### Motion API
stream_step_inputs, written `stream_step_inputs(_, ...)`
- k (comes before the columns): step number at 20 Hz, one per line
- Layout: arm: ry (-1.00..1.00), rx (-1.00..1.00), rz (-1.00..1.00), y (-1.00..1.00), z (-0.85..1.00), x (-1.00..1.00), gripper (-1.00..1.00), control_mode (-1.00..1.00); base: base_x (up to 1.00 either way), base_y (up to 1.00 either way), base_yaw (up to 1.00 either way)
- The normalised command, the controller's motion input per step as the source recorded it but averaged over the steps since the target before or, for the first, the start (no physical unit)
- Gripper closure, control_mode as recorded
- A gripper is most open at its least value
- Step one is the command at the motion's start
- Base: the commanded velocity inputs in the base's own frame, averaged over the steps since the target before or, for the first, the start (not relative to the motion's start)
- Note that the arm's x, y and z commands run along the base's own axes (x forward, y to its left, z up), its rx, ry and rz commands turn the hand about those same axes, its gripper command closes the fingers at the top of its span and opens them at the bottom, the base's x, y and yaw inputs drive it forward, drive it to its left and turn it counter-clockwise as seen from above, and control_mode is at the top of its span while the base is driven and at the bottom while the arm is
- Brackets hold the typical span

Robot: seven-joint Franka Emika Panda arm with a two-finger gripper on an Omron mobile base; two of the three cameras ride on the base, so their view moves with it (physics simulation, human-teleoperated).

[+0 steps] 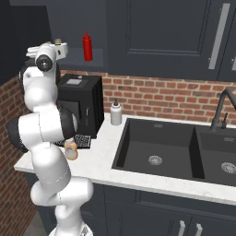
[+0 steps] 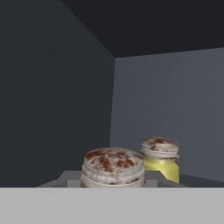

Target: Put the shaker and condiment bottle from the counter next to their counterparts in the cabinet.

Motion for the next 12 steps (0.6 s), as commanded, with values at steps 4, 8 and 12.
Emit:
stream_step_inputs(4,0.0,0.0,0.0,0.11,-0.13,0.14,1.0,-1.0,0.0,0.0,0.0)
stream_step_inputs(8,0.0,0.0,0.0,0.1,-0.13,0.16,1.0,-1.0,0.0,0.0,0.0)
stream_step_inputs(12,0.0,0.0,0.0,0.12,-0.12,0.19,1.0,-1.0,0.0,0.0,0.0)
